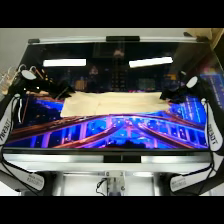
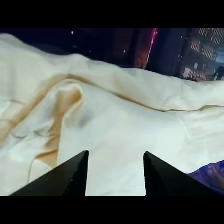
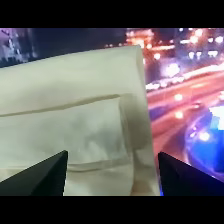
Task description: Fold the shirts.
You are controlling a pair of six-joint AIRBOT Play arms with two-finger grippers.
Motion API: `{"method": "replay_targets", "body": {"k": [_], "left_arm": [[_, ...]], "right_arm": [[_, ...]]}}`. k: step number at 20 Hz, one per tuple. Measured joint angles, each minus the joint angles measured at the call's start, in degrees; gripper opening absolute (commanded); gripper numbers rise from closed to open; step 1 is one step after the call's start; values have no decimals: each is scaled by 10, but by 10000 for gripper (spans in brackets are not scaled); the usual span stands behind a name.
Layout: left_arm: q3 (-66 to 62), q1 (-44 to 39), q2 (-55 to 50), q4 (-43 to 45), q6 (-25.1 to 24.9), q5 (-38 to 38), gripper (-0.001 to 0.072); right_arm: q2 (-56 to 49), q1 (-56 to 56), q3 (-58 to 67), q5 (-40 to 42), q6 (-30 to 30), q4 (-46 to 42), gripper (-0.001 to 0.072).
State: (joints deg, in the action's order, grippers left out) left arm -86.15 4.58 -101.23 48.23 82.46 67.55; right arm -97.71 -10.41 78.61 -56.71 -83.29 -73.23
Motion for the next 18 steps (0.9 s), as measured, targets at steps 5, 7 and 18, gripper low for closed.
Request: {"method": "replay_targets", "body": {"k": [5, 7, 18], "left_arm": [[-14, -9, 17, -12, -16, 31, 439], [-15, -19, 29, -14, -18, 37, 440], [-17, -161, 49, -21, -23, 0, 38]], "right_arm": [[-22, -27, 2, -9, 4, 68, 677], [-36, -30, 3, -9, 9, 103, 673], [26, -22, 1, -68, 74, 209, 73]]}}
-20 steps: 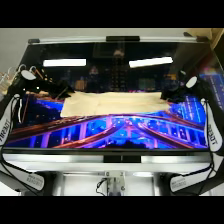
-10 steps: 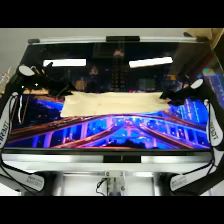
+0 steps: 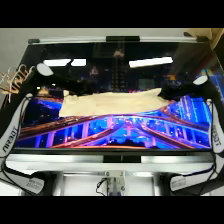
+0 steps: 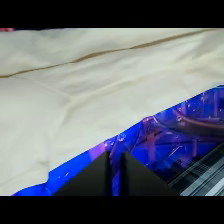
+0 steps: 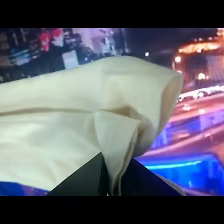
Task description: Fold the shirts.
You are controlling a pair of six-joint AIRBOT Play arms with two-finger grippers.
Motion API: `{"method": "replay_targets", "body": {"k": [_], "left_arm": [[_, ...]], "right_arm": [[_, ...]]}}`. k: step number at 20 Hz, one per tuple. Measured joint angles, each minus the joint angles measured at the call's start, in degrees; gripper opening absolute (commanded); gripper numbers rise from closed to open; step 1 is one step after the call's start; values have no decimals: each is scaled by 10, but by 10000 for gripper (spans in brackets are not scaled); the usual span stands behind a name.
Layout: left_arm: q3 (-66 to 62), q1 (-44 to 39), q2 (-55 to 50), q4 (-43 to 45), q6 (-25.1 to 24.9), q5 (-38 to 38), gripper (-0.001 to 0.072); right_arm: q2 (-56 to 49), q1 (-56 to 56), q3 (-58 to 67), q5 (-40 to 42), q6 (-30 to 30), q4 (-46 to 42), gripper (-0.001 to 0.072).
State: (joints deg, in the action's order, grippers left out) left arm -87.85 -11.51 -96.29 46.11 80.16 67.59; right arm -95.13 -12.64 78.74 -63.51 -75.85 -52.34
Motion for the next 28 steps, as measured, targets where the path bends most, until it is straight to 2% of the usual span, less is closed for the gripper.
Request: {"method": "replay_targets", "body": {"k": [5, 10, 12, 15, 17, 19, 21, 25, 28], "left_arm": [[0, -121, -56, -73, 0, -122, 37], [0, -223, -120, -185, -2, -246, 36], [0, -256, -136, -249, -19, -295, 36], [0, -278, -145, -307, -46, -341, 34], [0, -264, -137, -320, -74, -340, 34], [0, -230, -110, -293, -94, -309, 34], [0, -181, -65, -213, -93, -261, 34], [0, -50, 61, -5, -36, -160, 35], [0, 57, 155, 88, -7, -92, 35]], "right_arm": [[154, 2, 1, -85, -16, 19, 74], [290, 3, 1, -162, -77, 23, 74], [327, 3, 1, -185, -104, 23, 74], [355, 3, 1, -202, -132, 25, 74], [361, 3, 1, -204, -144, 25, 74], [359, 12, 1, -190, -151, 28, 74], [344, 39, 1, -168, -153, 38, 74], [278, 149, 1, -76, -142, 69, 73], [193, 250, 1, 21, -129, 109, 74]]}}
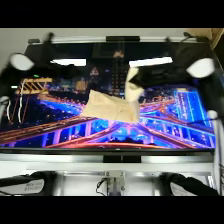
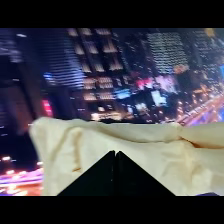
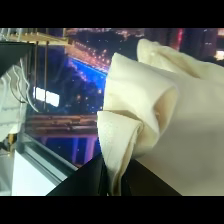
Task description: Fold the shirts.
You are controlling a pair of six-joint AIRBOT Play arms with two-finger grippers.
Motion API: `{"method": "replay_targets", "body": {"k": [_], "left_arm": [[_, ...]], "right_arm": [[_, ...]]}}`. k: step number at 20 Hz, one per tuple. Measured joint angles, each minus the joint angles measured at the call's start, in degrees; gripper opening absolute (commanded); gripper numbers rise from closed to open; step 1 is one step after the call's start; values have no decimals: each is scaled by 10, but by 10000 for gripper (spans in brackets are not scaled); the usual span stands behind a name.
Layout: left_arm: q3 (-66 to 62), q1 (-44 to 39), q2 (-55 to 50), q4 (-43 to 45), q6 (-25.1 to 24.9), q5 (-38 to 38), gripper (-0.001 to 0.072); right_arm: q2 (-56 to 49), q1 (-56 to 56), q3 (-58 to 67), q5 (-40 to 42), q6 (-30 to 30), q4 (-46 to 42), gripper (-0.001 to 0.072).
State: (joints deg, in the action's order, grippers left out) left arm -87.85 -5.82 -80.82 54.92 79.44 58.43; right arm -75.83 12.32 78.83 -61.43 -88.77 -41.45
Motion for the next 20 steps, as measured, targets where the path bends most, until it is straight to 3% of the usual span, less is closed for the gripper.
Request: {"method": "replay_targets", "body": {"k": [4, 5, 6, 7, 12, 14, 17, 19, 20], "left_arm": [[1, 111, 96, 49, 15, 62, 36], [3, 126, 112, 55, 17, 71, 35], [8, 137, 126, 60, 19, 80, 36], [14, 143, 137, 62, 19, 85, 36], [71, 148, 164, 69, 17, 96, 36], [93, 147, 168, 70, 6, 99, 36], [111, 147, 170, 70, -6, 99, 36], [116, 147, 170, 65, -9, 96, 36], [118, 147, 170, 59, -10, 90, 36]], "right_arm": [[-131, 106, 0, 132, 29, 94, 74], [-159, 124, 0, 158, 38, 123, 190], [-186, 141, 0, 183, 51, 157, 538], [-207, 155, 0, 205, 67, 191, 590], [-225, 157, 0, 236, 149, 272, 590], [-199, 126, 0, 209, 143, 219, 590], [-157, 52, 0, 120, 43, 7, 591], [-146, -1, -5, 28, -20, -138, 671], [-146, -23, -11, -8, -34, -178, 671]]}}
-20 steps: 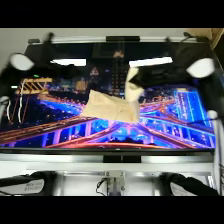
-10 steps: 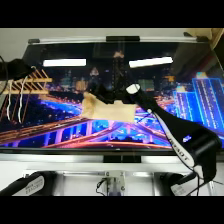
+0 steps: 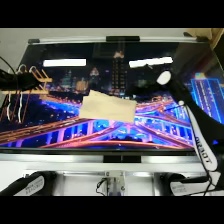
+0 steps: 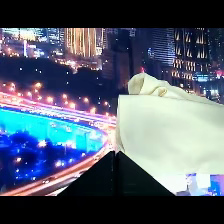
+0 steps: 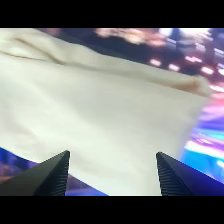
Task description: Fold the shirts.
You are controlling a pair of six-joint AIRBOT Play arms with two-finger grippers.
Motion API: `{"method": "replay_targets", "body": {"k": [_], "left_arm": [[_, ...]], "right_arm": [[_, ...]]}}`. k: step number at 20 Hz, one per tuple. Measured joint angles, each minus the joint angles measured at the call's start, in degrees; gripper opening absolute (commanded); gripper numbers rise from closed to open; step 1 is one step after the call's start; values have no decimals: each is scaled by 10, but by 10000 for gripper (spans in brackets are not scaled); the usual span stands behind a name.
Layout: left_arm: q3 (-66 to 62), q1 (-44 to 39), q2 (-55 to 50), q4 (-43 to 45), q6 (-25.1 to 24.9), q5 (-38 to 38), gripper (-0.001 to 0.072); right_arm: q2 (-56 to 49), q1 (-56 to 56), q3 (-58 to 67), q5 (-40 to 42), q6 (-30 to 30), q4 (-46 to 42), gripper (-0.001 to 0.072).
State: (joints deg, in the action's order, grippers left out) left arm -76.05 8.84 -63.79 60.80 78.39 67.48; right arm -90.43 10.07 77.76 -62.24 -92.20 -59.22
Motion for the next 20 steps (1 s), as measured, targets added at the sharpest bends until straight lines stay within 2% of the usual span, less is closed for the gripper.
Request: {"method": "replay_targets", "body": {"k": [2, 5, 10, 11, 13, 14, 20], "left_arm": [[2, -2, 0, -10, -2, -11, 36], [3, -6, 0, -19, -2, -21, 36], [5, -17, -3, -23, -3, -27, 36], [5, -19, -4, -23, -3, -27, 36], [5, -21, -5, -23, -3, -28, 36], [5, -21, -5, -23, -3, -28, 36], [6, -21, -9, -21, 4, -7, 36]], "right_arm": [[-10, -28, -13, -49, -5, -24, 671], [-43, -47, -21, -58, 4, -26, 670], [-100, -44, -25, -50, 67, 59, 666], [-108, -39, -25, -49, 81, 81, 585], [-120, -31, -26, -47, 101, 95, 297], [-125, -28, -27, -42, 105, 100, 67], [-119, -59, 22, -11, 155, 124, 74]]}}
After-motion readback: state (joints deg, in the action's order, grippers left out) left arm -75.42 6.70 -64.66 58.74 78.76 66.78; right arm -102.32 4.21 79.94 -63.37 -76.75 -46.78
